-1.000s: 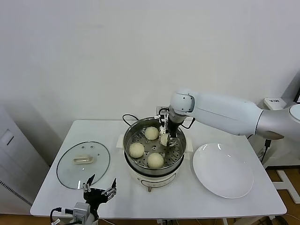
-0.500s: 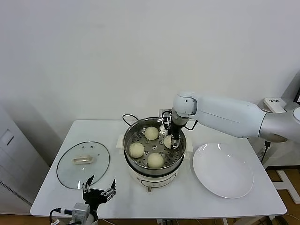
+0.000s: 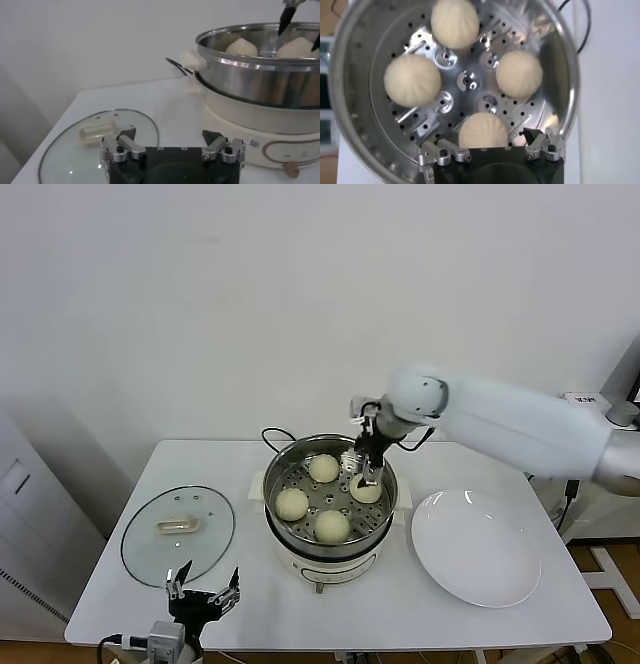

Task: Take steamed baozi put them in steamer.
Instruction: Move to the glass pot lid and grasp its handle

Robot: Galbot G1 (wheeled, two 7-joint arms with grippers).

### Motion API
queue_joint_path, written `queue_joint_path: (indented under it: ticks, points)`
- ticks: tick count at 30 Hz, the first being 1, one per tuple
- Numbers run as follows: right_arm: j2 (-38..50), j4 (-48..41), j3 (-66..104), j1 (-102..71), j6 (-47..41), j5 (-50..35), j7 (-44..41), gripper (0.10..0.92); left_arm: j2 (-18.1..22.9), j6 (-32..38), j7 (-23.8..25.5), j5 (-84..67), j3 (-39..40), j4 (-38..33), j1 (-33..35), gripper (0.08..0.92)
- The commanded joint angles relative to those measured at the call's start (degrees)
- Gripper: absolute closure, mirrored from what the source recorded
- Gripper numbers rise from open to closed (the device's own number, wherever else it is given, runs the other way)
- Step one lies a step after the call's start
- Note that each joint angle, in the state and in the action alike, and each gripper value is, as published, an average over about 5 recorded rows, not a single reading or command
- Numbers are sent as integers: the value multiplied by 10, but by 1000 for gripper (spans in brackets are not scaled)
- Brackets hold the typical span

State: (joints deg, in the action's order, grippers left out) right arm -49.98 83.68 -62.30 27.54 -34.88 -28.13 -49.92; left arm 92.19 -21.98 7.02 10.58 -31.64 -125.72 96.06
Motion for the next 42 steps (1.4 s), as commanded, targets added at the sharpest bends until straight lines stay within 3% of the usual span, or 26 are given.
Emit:
queue_joint_path:
  ticks: [1,8,15,21,28,33,39,42]
  points:
    - [134,81,356,-213,73,-67,136,203,19,30,-26,-32,-3,-8,13,177]
    - [98,82,719,-519,164,-53,185,203,28,62,-31,-82,1,-8,1,177]
    - [-63,109,994,-772,274,-49,247,203,27,88,-34,-88,-1,-19,-9,177]
    - [-225,131,1057,-918,354,-46,293,203,18,134,-35,-106,-12,20,-28,177]
    - [-300,140,1076,-1012,377,-74,339,203,8,136,-47,-5,-20,43,-64,177]
    - [-288,149,1067,-1063,380,-89,344,203,-9,140,-44,138,-33,63,-109,177]
    - [-280,175,1050,-1095,388,-100,347,203,-9,177,-77,507,-58,97,-167,177]
    - [-277,177,1040,-1094,387,-101,346,203,-41,171,-101,646,-47,115,-176,177]
